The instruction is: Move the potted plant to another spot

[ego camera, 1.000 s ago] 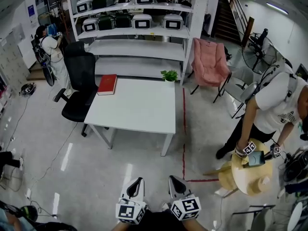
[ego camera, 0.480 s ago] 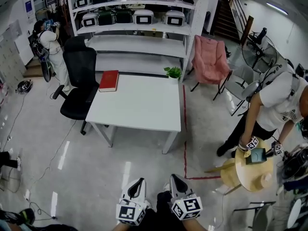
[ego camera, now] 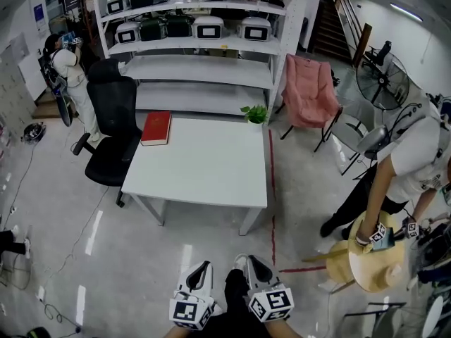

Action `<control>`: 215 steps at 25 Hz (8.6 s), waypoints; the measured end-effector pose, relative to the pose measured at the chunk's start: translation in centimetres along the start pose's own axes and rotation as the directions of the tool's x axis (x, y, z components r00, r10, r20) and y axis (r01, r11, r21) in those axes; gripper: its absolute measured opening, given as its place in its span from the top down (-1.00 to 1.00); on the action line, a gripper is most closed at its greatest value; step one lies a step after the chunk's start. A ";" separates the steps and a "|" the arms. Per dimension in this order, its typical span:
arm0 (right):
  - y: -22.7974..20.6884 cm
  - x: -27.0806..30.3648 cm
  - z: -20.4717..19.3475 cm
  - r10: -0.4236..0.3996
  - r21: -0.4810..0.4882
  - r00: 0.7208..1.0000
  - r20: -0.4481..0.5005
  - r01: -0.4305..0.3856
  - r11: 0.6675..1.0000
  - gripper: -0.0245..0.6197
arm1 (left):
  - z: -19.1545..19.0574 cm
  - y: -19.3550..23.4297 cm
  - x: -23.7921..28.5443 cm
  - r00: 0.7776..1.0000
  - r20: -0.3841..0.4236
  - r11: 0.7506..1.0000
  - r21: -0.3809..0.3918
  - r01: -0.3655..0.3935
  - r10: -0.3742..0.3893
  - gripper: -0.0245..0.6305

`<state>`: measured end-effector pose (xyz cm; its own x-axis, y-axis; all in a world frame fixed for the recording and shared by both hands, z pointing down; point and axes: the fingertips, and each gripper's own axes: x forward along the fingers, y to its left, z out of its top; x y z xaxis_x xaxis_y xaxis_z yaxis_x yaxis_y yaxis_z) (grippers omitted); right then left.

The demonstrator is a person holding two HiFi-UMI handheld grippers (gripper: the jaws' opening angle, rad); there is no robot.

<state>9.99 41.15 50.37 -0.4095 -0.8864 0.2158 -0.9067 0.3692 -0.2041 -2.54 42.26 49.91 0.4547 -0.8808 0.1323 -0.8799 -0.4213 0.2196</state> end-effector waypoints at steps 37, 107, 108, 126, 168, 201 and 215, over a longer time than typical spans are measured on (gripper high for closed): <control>-25.0 37.1 12.8 0.047 -0.094 0.998 -0.044 -0.051 0.994 0.89 | 9.1 9.8 41.5 1.000 -0.016 1.000 0.009 -0.020 0.020 0.85; -48.9 74.1 -0.5 -0.442 -0.692 0.551 -0.708 -0.416 0.589 0.88 | 10.1 29.2 63.6 0.985 -0.151 0.993 -0.096 0.067 -0.081 0.85; -48.9 74.2 -0.4 -0.443 -0.694 0.553 -0.706 -0.418 0.586 0.87 | 10.2 29.3 63.6 0.985 -0.150 0.993 -0.098 0.066 -0.080 0.85; -46.7 75.2 0.3 -0.434 -0.717 0.583 -0.687 -0.446 0.536 0.85 | 11.1 31.6 61.8 0.990 -0.133 0.994 -0.108 0.020 -0.034 0.85; -22.1 85.9 -2.0 -0.177 -0.681 0.659 -0.731 -0.691 0.242 0.85 | 13.3 44.0 50.4 0.957 -0.026 0.948 -0.126 -0.291 0.290 0.85; -16.9 85.5 -3.2 -0.118 -0.695 0.685 -0.719 -0.699 0.171 0.63 | 12.1 44.6 47.4 0.940 -0.038 0.927 -0.157 -0.340 0.338 0.85; -17.2 79.6 4.3 0.056 -0.592 0.818 -0.573 -0.460 0.662 0.72 | 14.2 40.1 46.8 0.950 0.041 0.944 -0.134 -0.302 0.310 0.85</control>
<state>-6.56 -36.98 67.01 -0.4439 -0.5441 0.7120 -0.4713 0.8175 0.3310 -18.53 -18.88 51.22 0.1538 -0.9759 0.1545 -0.9494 -0.1026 0.2970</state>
